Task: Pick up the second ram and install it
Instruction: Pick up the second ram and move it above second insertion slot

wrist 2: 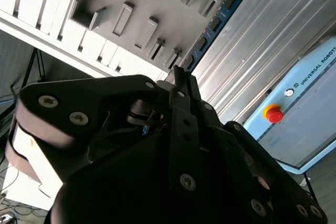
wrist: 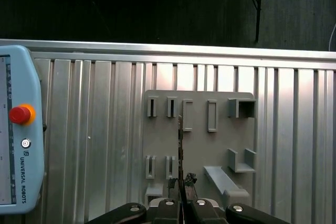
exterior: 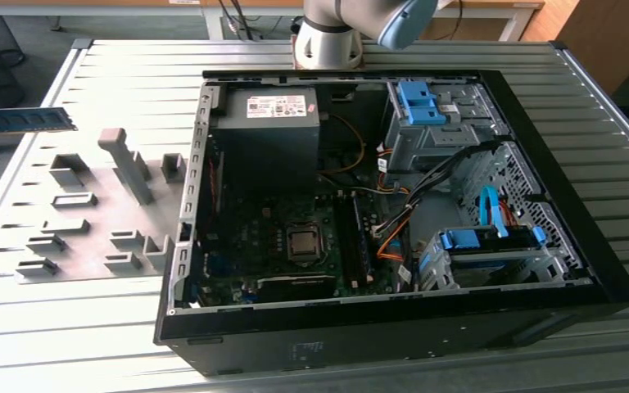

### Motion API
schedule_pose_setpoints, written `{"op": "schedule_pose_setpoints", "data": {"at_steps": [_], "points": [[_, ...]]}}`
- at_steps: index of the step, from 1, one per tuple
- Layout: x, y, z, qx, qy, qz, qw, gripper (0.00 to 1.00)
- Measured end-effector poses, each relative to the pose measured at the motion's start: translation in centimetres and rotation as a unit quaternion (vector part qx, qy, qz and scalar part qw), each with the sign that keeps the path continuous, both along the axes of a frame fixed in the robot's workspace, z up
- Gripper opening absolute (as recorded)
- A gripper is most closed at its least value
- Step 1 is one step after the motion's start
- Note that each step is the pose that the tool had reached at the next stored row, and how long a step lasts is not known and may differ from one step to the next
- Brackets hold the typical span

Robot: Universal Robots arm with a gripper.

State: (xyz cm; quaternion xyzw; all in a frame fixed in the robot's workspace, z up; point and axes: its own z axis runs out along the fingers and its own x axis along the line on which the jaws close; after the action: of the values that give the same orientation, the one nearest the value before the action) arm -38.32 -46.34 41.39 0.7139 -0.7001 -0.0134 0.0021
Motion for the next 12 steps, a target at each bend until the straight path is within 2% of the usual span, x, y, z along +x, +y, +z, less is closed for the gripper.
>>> {"op": "schedule_pose_setpoints", "data": {"at_steps": [12], "points": [[0.64,0.00,-0.01,0.0001,-0.0001,0.000,1.0000,0.14]]}}
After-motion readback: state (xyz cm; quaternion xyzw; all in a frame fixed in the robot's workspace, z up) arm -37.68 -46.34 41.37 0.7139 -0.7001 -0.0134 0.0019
